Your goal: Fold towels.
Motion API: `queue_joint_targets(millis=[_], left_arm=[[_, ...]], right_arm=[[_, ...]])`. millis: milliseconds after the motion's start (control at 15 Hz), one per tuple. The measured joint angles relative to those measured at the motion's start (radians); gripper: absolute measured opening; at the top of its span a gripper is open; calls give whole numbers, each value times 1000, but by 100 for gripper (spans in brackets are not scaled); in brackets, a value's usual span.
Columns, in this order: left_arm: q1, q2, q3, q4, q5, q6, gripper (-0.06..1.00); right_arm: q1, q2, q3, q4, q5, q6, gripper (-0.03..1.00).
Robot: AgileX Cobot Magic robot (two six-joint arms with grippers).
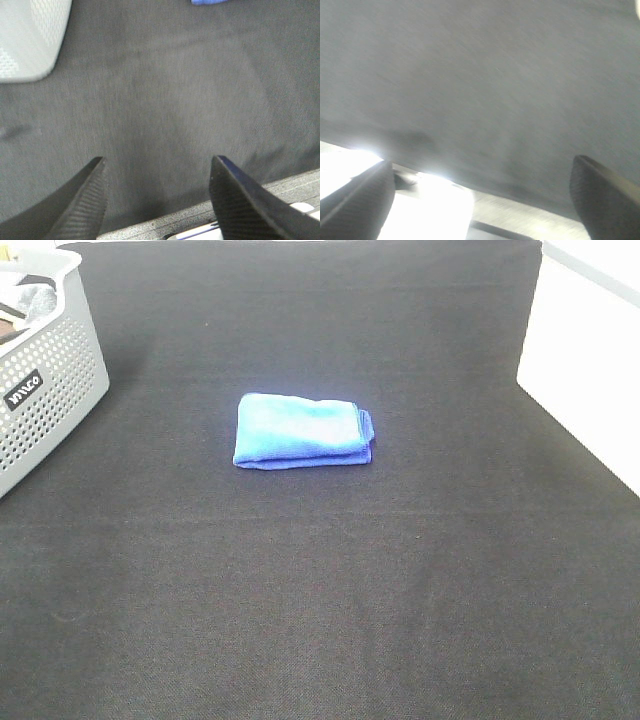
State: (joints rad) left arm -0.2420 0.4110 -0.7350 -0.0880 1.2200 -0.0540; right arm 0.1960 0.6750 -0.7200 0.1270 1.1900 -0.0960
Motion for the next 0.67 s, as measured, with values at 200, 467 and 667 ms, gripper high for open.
queue_joint_targets(millis=[200, 467, 667], left_arm=[[0, -177, 94, -19, 3, 18, 57], [0, -264, 160, -103, -48, 135, 57], [0, -265, 212, -129, -134, 212, 57]], right_arm=[[0, -195, 103, -37, -34, -9, 89], [0, -381, 178, -42, -76, -33, 89], [1, -453, 198, -39, -101, -34, 89]])
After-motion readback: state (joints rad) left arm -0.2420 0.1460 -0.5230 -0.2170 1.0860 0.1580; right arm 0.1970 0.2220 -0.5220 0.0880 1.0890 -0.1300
